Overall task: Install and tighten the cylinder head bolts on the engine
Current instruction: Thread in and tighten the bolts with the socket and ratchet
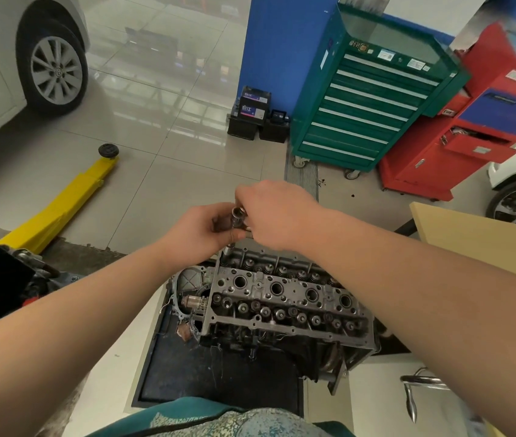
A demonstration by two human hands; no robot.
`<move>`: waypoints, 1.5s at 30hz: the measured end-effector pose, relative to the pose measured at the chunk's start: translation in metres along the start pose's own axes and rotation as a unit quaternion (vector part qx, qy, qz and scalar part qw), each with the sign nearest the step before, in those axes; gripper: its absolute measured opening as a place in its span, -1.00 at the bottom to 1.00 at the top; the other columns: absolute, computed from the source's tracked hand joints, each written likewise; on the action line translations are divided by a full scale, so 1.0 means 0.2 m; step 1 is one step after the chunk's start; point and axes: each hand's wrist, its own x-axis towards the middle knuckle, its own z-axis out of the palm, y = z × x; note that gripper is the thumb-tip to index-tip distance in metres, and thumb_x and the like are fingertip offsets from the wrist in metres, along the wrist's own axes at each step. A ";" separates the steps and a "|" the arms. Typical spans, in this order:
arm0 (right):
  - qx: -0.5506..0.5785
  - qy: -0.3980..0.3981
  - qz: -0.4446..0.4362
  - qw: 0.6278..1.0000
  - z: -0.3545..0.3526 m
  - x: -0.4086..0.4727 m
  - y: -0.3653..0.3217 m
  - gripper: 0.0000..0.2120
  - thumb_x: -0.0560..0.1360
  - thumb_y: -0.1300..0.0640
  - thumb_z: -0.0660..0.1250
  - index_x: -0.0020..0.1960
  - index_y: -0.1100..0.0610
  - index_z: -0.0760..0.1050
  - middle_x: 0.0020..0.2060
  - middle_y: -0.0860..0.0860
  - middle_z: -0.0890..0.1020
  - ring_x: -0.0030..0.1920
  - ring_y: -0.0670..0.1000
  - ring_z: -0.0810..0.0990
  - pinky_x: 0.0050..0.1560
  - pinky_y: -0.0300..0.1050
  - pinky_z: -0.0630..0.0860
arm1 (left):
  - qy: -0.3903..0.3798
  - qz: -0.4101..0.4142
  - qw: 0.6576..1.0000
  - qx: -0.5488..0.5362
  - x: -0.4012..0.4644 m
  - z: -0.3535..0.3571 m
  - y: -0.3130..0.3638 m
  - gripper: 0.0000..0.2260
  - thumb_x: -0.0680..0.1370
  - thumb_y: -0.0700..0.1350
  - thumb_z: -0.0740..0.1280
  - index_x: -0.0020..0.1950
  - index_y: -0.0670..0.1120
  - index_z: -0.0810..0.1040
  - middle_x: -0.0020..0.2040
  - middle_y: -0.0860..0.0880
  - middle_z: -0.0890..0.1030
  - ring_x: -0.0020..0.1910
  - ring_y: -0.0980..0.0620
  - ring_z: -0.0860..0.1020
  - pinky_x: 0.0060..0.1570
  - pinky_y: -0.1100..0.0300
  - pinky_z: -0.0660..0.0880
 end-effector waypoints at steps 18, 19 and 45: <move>0.040 0.005 -0.018 0.999 0.02 -0.03 0.00 -0.70 0.58 -0.13 0.34 0.21 0.01 0.44 -0.03 0.00 0.58 -0.02 0.11 0.57 -0.14 0.03 0.50 | 0.075 -0.037 0.997 -0.001 -0.02 0.02 -0.01 -0.82 0.50 -0.20 0.57 -0.09 0.05 0.64 -0.20 0.21 0.70 -0.17 0.37 0.63 -0.16 0.53 0.44; 0.049 -0.005 -0.030 0.998 0.01 -0.04 0.01 -0.75 0.58 -0.03 0.36 0.20 0.03 0.46 -0.02 0.02 0.58 -0.01 0.12 0.57 -0.14 0.03 0.50 | 0.061 -0.035 0.997 -0.014 -0.03 0.01 -0.01 -0.84 0.52 -0.18 0.56 -0.02 0.04 0.66 -0.13 0.19 0.72 -0.09 0.38 0.64 -0.11 0.54 0.45; -0.011 0.054 0.018 0.998 0.07 -0.01 -0.03 -0.57 0.59 -0.38 0.15 -0.05 0.00 0.38 -0.29 -0.07 0.45 -0.21 0.10 0.49 -0.33 -0.06 0.31 | 0.063 -0.015 0.997 0.046 -0.03 0.04 -0.01 -0.80 0.48 -0.29 0.54 -0.03 -0.08 0.59 -0.14 -0.05 0.68 -0.19 0.20 0.60 -0.13 0.25 0.50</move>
